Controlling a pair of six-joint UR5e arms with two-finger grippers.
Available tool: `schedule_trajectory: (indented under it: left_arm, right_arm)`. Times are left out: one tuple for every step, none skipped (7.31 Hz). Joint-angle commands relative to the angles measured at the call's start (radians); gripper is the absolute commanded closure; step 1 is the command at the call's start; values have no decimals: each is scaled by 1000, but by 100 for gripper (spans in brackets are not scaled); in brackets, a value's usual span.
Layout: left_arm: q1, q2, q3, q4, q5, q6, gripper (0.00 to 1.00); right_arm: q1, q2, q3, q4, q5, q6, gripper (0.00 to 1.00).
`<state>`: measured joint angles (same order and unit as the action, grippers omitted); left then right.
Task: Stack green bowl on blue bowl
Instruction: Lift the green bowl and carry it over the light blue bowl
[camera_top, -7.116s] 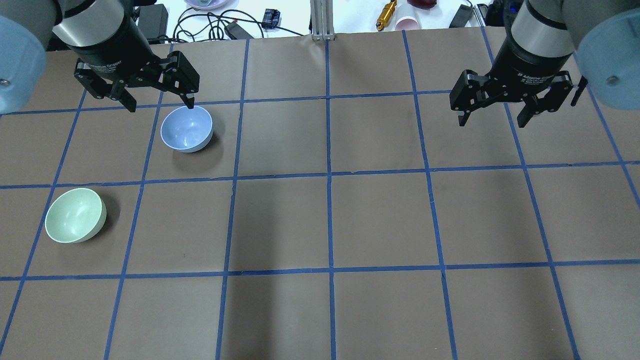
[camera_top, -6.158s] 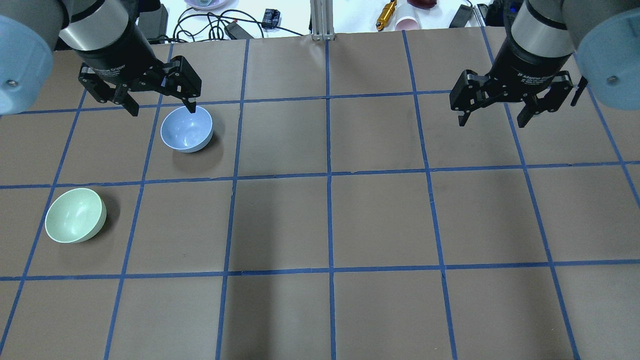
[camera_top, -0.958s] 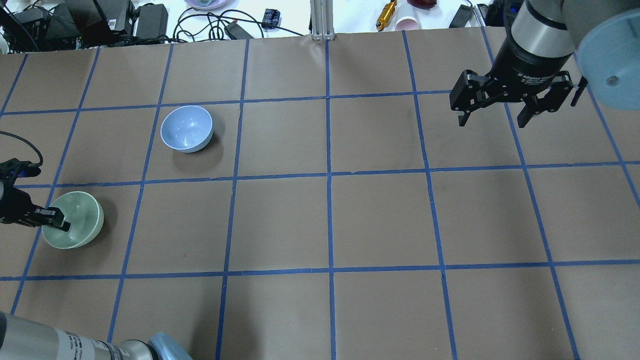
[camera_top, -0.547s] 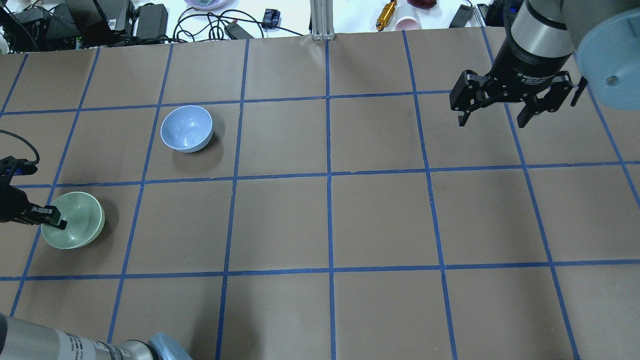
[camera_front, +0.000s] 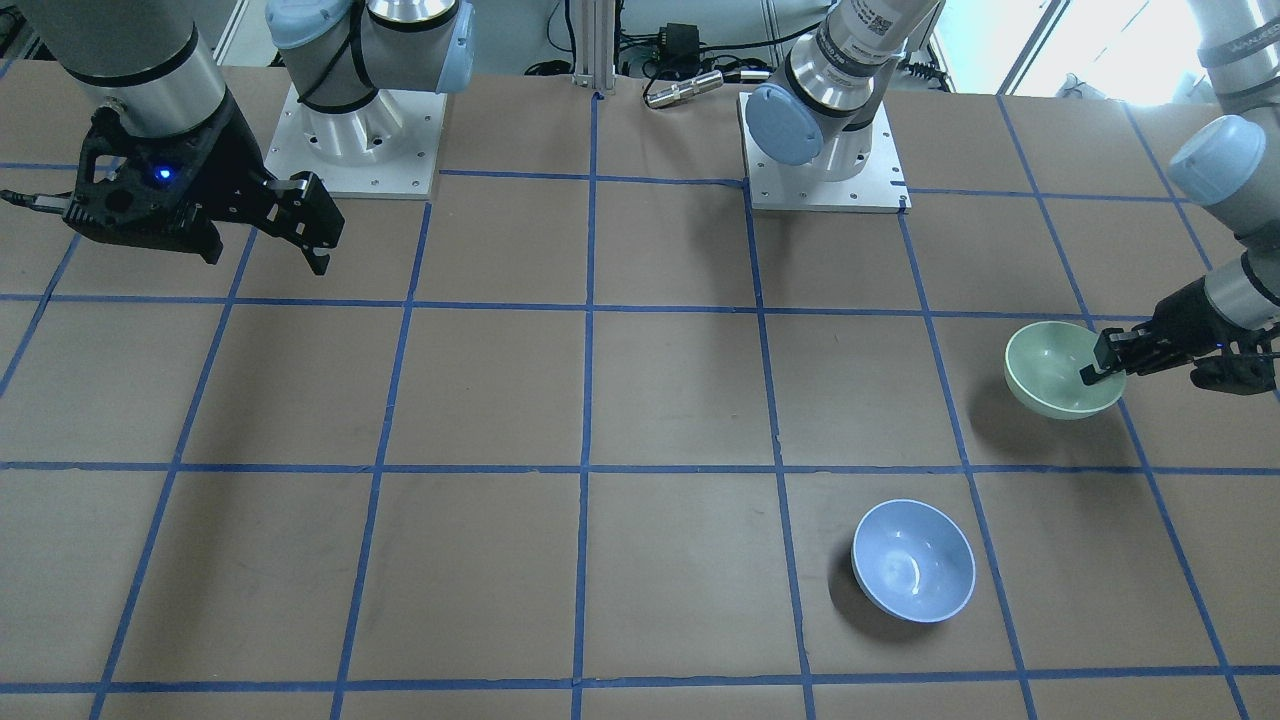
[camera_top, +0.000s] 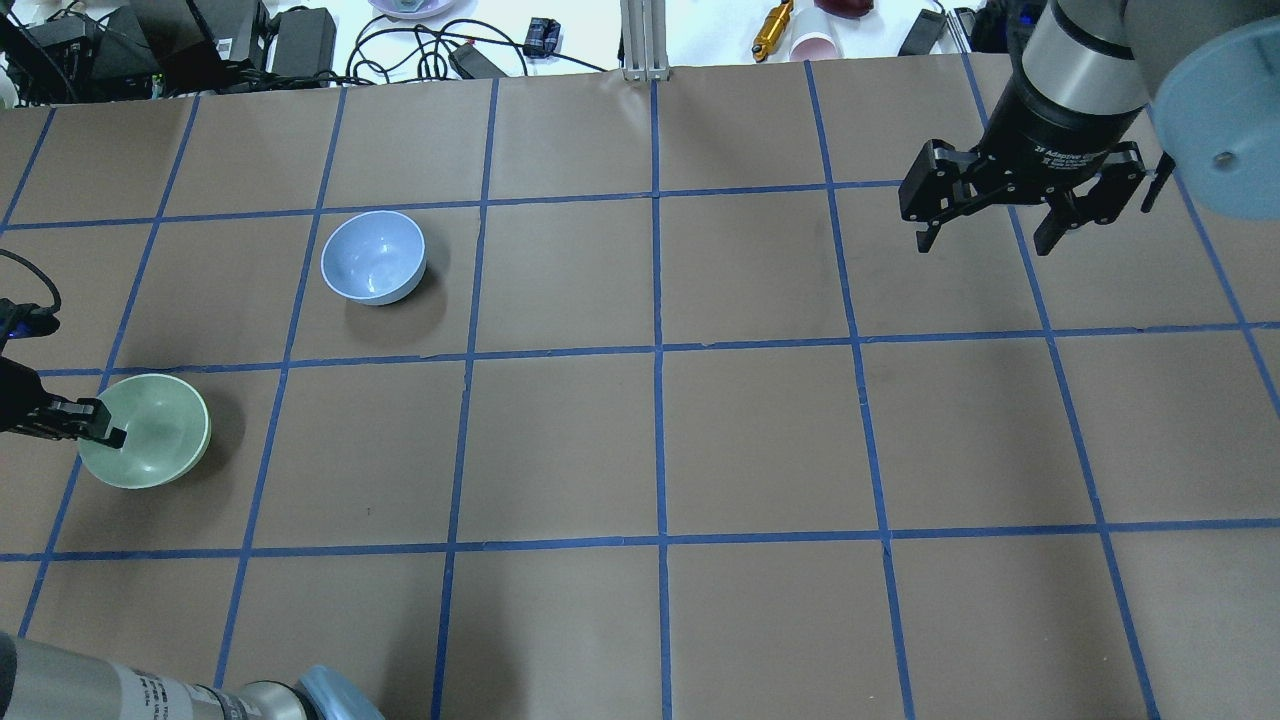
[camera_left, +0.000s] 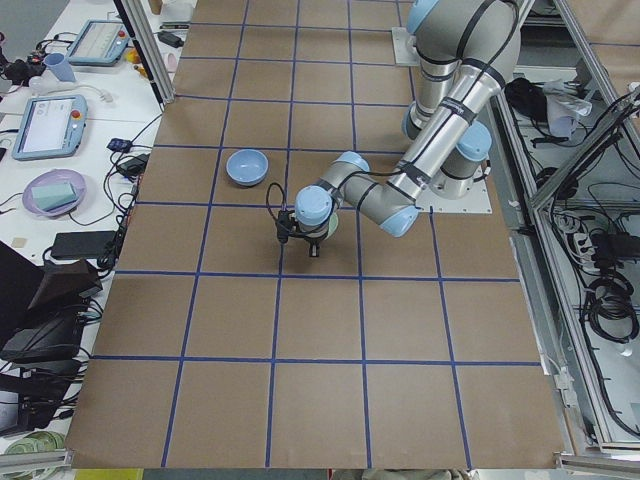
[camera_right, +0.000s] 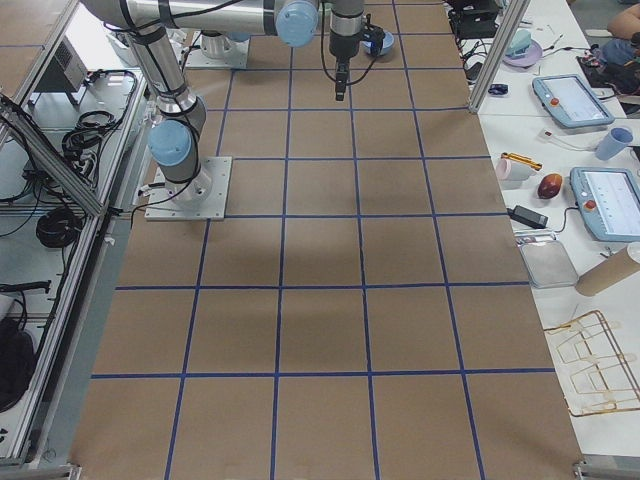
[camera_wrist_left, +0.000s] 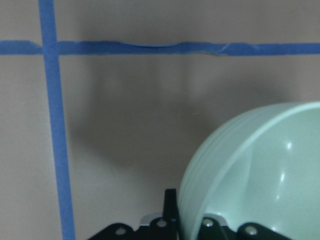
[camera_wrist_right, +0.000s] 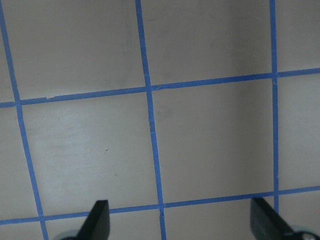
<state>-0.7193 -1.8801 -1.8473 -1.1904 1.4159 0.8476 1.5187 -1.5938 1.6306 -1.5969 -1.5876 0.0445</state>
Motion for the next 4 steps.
schedule_trajectory:
  left_arm:
    - [-20, -14, 57, -48, -63, -86, 100]
    - [-76, -39, 115, -49, -77, -135, 100]
    - [-145, -47, 161, -52, -90, -206, 100]
    - [-194, -56, 189, -60, -98, -261, 100]
  right_arm:
    - [0, 0, 0, 0, 0, 0, 0]
    - [0, 0, 0, 0, 0, 0, 0]
    - [0, 0, 0, 0, 0, 0, 0]
    - [0, 0, 0, 0, 0, 0, 0]
